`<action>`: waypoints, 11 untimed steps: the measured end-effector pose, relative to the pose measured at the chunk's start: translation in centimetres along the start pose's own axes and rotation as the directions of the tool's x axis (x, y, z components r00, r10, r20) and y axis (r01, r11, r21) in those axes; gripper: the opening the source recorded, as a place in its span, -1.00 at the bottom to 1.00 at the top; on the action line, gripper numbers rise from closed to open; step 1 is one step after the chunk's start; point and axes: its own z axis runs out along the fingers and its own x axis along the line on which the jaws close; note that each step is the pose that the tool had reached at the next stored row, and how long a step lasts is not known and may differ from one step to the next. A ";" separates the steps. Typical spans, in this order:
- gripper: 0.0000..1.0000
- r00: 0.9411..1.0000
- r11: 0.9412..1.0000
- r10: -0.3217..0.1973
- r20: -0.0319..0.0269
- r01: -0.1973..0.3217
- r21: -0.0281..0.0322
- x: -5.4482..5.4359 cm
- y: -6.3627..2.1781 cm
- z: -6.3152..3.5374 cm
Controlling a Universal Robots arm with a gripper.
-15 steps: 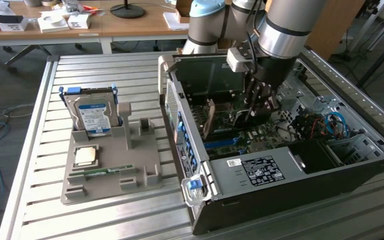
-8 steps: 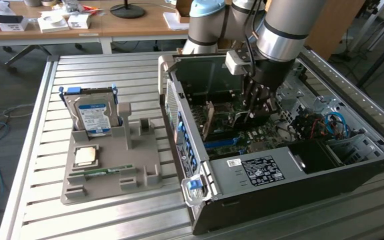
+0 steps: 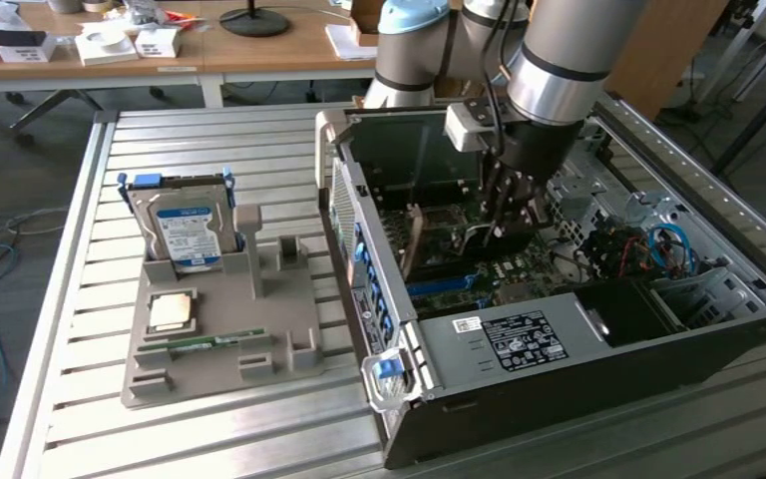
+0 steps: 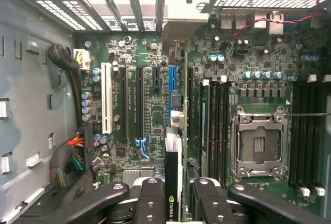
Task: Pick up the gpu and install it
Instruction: 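Insert the gpu into the slot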
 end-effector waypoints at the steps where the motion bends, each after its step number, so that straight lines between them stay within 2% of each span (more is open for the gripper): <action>1: -0.48 1.000 1.000 0.000 0.000 0.000 0.000 0.0 0.05 0.10; 11: -0.48 1.000 1.000 0.000 0.000 0.000 0.000 0.0 0.34 0.91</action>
